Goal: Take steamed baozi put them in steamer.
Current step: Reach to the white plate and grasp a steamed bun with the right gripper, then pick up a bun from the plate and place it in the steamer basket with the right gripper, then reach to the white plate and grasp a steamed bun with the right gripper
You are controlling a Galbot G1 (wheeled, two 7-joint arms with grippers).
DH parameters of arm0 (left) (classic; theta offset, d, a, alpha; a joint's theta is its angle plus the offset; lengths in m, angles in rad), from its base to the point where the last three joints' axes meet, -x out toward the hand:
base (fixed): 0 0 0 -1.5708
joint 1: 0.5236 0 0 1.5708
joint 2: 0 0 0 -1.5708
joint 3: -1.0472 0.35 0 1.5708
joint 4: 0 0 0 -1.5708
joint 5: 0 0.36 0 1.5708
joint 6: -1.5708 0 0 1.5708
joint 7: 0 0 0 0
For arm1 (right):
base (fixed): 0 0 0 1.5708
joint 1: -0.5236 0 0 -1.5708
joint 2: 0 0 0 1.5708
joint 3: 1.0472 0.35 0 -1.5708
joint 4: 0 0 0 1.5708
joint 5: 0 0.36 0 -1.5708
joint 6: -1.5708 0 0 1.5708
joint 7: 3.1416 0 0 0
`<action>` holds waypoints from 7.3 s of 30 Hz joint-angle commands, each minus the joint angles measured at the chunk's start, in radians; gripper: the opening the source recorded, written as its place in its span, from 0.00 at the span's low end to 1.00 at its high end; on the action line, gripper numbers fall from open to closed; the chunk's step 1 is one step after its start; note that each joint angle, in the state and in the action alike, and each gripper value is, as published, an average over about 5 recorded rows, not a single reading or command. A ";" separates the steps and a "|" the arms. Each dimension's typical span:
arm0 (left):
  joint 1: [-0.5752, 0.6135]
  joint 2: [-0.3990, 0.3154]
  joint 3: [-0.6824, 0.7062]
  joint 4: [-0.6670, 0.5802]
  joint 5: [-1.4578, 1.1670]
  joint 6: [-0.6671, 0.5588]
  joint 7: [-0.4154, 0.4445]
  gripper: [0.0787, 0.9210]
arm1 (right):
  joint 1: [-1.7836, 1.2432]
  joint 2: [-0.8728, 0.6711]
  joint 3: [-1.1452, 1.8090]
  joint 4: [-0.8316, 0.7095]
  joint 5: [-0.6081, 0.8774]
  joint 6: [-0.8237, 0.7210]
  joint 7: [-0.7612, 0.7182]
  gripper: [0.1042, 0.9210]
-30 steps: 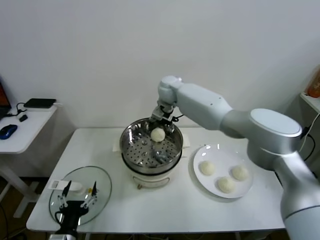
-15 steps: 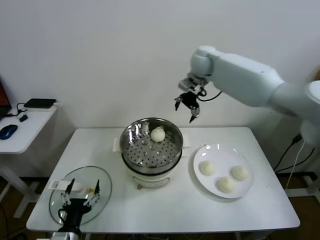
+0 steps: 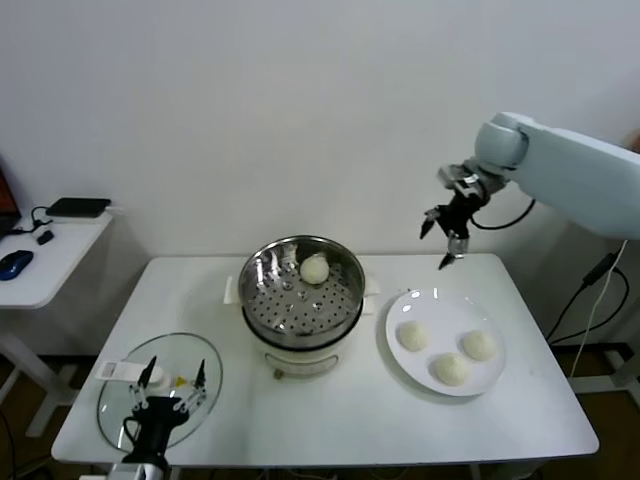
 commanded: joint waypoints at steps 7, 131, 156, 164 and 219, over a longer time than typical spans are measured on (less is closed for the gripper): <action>0.010 -0.007 0.001 -0.019 0.001 0.000 0.003 0.88 | -0.208 0.024 0.052 -0.003 -0.060 -0.079 0.066 0.88; 0.012 -0.023 0.017 -0.043 -0.031 0.016 -0.018 0.88 | 0.049 0.502 0.017 -0.191 0.354 -0.158 0.102 0.69; 0.016 -0.028 0.005 -0.051 -0.039 0.021 -0.021 0.88 | -0.174 0.717 0.098 -0.409 0.191 -0.131 0.105 0.72; 0.019 -0.025 -0.001 -0.048 -0.049 0.019 -0.021 0.88 | -0.188 0.726 0.110 -0.432 0.170 -0.123 0.106 0.72; -0.014 -0.037 0.036 -0.044 0.004 0.043 -0.024 0.88 | -0.018 -0.170 -0.002 0.292 0.005 -0.087 -0.043 0.88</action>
